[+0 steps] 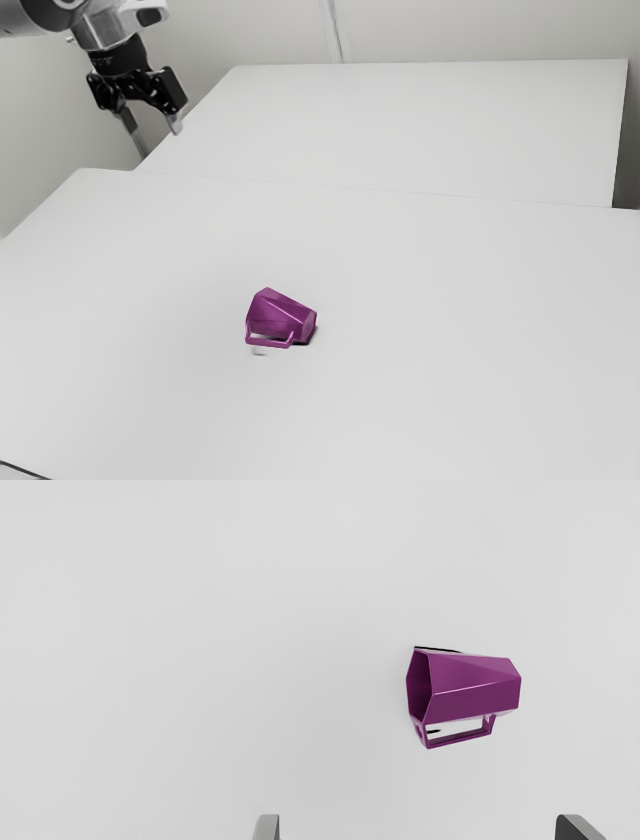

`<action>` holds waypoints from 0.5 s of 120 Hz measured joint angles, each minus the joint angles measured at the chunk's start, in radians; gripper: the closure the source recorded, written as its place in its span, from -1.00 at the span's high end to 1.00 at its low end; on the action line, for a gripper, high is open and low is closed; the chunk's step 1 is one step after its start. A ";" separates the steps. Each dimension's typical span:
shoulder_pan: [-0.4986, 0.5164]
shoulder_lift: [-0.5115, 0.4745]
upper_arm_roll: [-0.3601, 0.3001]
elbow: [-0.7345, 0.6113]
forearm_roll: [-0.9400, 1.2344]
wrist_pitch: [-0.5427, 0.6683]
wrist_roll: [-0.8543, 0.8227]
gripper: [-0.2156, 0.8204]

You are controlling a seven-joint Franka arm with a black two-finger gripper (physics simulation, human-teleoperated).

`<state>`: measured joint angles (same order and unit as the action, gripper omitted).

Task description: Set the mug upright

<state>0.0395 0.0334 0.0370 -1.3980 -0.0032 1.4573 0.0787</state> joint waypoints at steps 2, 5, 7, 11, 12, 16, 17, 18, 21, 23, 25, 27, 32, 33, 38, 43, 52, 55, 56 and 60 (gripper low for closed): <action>0.001 -0.004 0.002 -0.002 -0.007 -0.006 0.001 0.58; 0.004 -0.008 0.003 -0.006 -0.015 -0.013 0.002 0.58; 0.006 -0.010 0.003 -0.009 -0.021 -0.017 0.003 0.58; 0.011 -0.012 0.004 -0.022 -0.032 -0.019 0.005 0.58; 0.012 -0.012 0.004 -0.026 -0.034 -0.018 0.005 0.58; 0.017 -0.013 0.004 -0.045 -0.044 -0.014 0.006 0.58; 0.019 -0.014 0.005 -0.054 -0.048 -0.012 0.007 0.58; 0.020 -0.015 0.005 -0.062 -0.052 -0.011 0.007 0.58; 0.011 -0.018 0.018 -0.090 -0.073 -0.005 0.008 0.58; -0.001 -0.019 0.034 -0.111 -0.091 -0.002 0.009 0.58; -0.016 -0.021 0.053 -0.139 -0.113 0.003 0.012 0.58; -0.027 -0.022 0.068 -0.164 -0.135 0.008 0.015 0.58; -0.063 -0.023 0.115 -0.242 -0.203 0.030 0.028 0.58; -0.070 -0.024 0.125 -0.261 -0.219 0.036 0.031 0.58; -0.095 -0.024 0.163 -0.343 -0.299 0.065 0.053 0.58; -0.113 -0.024 0.194 -0.417 -0.382 0.095 0.082 0.58; -0.123 -0.023 0.229 -0.534 -0.524 0.151 0.146 0.58; -0.120 -0.022 0.235 -0.569 -0.566 0.169 0.169 0.58; -0.119 -0.021 0.236 -0.579 -0.580 0.175 0.176 0.58; -0.111 -0.017 0.240 -0.611 -0.626 0.196 0.206 0.58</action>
<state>-0.0712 0.0161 0.2766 -2.0089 -0.6289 1.6536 0.2842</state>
